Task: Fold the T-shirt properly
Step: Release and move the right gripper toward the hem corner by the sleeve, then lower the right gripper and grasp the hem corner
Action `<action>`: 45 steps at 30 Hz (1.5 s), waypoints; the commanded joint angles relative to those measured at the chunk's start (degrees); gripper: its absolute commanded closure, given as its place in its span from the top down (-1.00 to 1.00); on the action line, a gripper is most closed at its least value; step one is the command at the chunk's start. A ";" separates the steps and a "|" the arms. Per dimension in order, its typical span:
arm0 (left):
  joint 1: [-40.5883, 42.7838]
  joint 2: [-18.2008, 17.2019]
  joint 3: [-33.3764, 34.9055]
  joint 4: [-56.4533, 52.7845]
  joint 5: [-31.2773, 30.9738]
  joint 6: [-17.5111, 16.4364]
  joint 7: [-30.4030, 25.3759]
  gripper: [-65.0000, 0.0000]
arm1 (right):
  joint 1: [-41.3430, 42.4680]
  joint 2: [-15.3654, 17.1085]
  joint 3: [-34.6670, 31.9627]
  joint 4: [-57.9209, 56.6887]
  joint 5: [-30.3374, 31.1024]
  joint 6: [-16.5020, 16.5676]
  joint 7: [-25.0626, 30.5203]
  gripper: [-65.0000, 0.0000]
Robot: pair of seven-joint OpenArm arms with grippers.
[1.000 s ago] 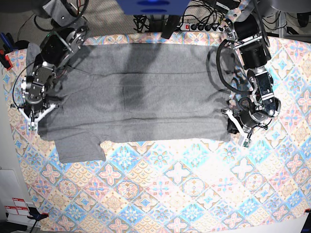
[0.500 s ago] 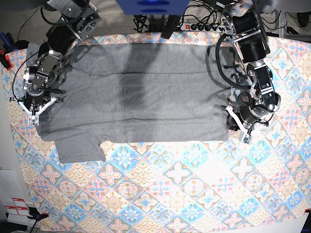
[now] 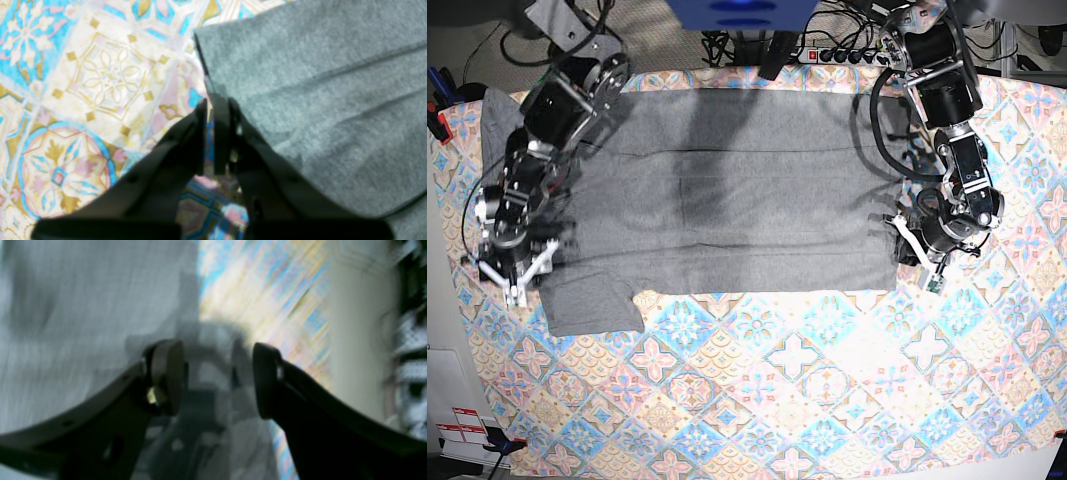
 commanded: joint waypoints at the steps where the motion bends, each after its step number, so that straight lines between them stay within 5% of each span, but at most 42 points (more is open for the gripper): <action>1: -1.23 -0.38 0.00 0.92 -0.74 0.07 -1.11 -0.89 | 1.51 0.33 -1.96 0.37 0.46 0.11 0.15 0.02; 7: -1.23 -0.38 0.00 0.83 -0.74 0.07 -1.28 -0.89 | 4.85 -0.55 -11.90 -2.79 0.90 0.11 -4.69 0.02; 19: -1.23 -0.38 0.00 0.83 -0.83 0.07 -1.28 -0.89 | 12.50 -1.69 -12.51 -18.09 3.97 0.29 -4.60 0.01; 23: -1.32 -0.29 0.00 0.83 -0.74 0.07 -1.28 -0.89 | 12.50 -3.19 -15.15 -18.27 3.97 3.89 -4.60 0.03; 29: -1.32 -0.29 0.00 0.83 -0.74 0.07 -1.11 -0.89 | 12.76 -4.42 -17.70 -18.53 4.06 3.89 -4.60 0.31; 33: -1.32 -0.29 0.00 0.83 -0.74 0.07 -1.02 -0.89 | 15.49 -4.42 -16.47 -23.98 4.06 3.72 -2.49 0.31; 39: -1.32 -0.29 0.00 0.83 -0.74 0.07 -1.19 -0.89 | 20.06 -1.69 -14.62 -40.33 3.97 -1.47 4.54 0.31; 45: -1.32 -0.29 0.00 0.83 -0.74 0.07 -1.19 -0.89 | 21.29 -1.25 -14.27 -44.46 4.06 -4.72 9.47 0.31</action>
